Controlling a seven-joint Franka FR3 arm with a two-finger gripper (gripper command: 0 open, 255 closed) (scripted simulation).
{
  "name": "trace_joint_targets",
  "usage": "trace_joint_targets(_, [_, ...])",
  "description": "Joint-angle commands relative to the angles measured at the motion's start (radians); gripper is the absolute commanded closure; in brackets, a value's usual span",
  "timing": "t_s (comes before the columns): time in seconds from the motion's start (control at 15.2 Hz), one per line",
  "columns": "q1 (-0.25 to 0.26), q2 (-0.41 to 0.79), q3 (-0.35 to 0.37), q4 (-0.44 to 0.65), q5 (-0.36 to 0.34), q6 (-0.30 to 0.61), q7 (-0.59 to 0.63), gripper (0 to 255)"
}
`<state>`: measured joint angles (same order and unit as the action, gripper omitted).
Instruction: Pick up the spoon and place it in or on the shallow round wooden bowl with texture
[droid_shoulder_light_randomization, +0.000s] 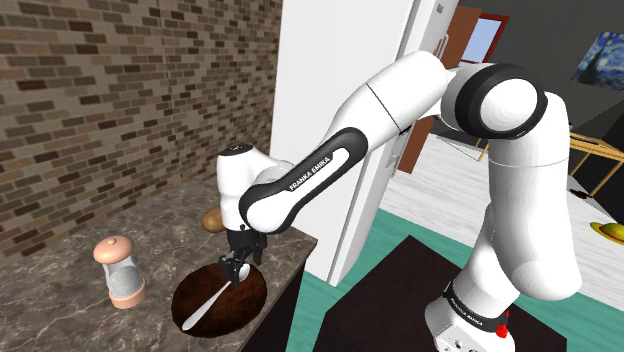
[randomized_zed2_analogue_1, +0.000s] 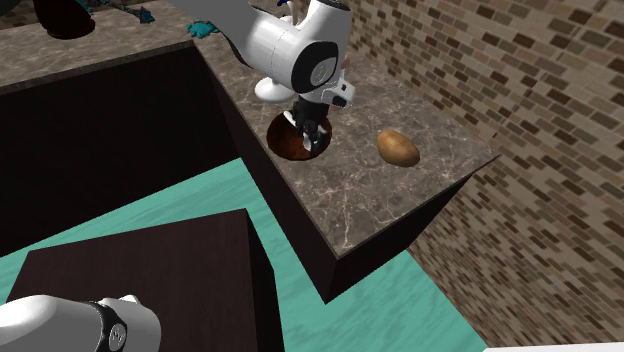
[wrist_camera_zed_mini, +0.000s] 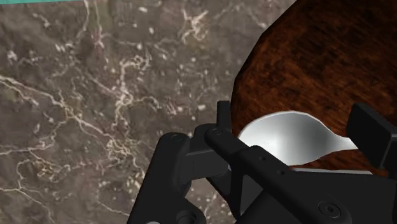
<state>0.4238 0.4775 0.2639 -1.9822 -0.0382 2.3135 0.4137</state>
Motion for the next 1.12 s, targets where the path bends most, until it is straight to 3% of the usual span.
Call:
trace_joint_targets(0.0, [0.0,0.0,0.0,0.0,0.0,0.0,0.0,0])
trace_joint_targets(0.26, [0.0,0.0,0.0,0.0,0.0,0.0,0.0,0])
trace_joint_targets(0.53, [-0.014,-0.071,0.011,0.038,0.02,-0.108,-0.013,0])
trace_joint_targets(1.06, [-0.014,-0.071,0.01,0.038,0.02,-0.108,-0.013,0])
